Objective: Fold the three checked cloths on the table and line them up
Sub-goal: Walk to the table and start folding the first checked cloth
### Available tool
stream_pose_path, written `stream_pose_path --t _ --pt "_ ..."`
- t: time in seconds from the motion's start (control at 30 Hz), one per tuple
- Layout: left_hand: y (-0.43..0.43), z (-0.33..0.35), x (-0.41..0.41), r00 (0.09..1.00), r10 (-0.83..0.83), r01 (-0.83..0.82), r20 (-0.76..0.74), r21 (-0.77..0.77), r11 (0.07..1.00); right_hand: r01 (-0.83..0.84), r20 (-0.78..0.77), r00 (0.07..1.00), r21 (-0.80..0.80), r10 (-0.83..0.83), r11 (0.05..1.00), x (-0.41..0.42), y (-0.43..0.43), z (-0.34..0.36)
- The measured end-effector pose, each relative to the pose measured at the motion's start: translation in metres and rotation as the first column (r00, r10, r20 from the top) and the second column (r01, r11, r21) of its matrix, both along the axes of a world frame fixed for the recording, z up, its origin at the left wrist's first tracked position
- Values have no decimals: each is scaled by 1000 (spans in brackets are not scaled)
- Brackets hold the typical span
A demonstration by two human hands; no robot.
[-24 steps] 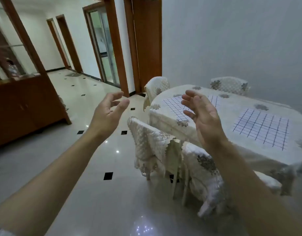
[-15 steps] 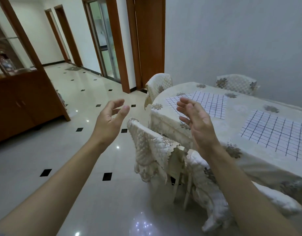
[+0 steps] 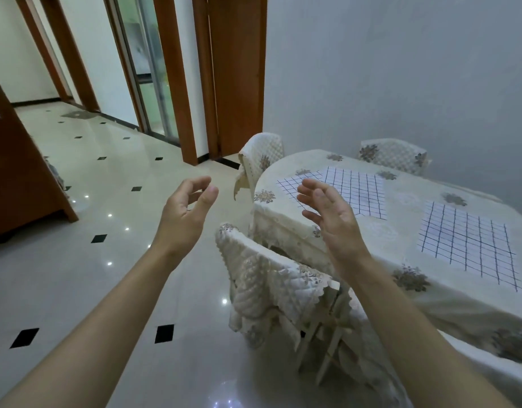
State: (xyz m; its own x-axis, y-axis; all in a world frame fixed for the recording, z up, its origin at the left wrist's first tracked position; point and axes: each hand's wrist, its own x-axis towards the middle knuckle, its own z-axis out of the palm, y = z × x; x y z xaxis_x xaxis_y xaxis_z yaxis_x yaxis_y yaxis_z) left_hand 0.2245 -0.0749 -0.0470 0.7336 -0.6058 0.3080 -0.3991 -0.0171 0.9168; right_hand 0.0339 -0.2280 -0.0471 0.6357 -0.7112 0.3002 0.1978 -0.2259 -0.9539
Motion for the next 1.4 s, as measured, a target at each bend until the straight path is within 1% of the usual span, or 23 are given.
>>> stream_pose_path --t 0.13,0.3,0.4,0.53,0.67,0.8,1.03,1.2,1.4 --pt "4 -2 66 998 -60 60 7 -9 998 60 20 998 23 -61 998 55 11 -5" --pt "13 -15 134 994 -97 97 -39 1 995 86 -3 996 74 -86 993 120 27 -20" --pt "13 -25 167 989 -115 115 -94 -5 993 101 -10 995 73 -100 992 155 32 -26" --pt "1 -30 212 986 -133 134 -101 -1 991 134 -23 991 57 -133 989 200 23 -25" --pt "-25 -34 262 984 -145 145 -108 -9 989 155 -20 988 48 -154 987 246 0 -30" --pt "-55 -37 312 985 -162 164 -66 38 986 173 41 984 52 -175 984 295 -29 -36" --pt "-125 -2 408 982 -186 184 7 105 977 240 130 960 61 -246 969 387 -96 -22" --pt "-164 -15 455 970 -231 236 -75 66 969 252 88 961 101 -261 962 433 -123 -31" --pt "-218 -40 523 940 -308 318 -146 47 947 330 17 943 82 -333 940 490 -156 -36"
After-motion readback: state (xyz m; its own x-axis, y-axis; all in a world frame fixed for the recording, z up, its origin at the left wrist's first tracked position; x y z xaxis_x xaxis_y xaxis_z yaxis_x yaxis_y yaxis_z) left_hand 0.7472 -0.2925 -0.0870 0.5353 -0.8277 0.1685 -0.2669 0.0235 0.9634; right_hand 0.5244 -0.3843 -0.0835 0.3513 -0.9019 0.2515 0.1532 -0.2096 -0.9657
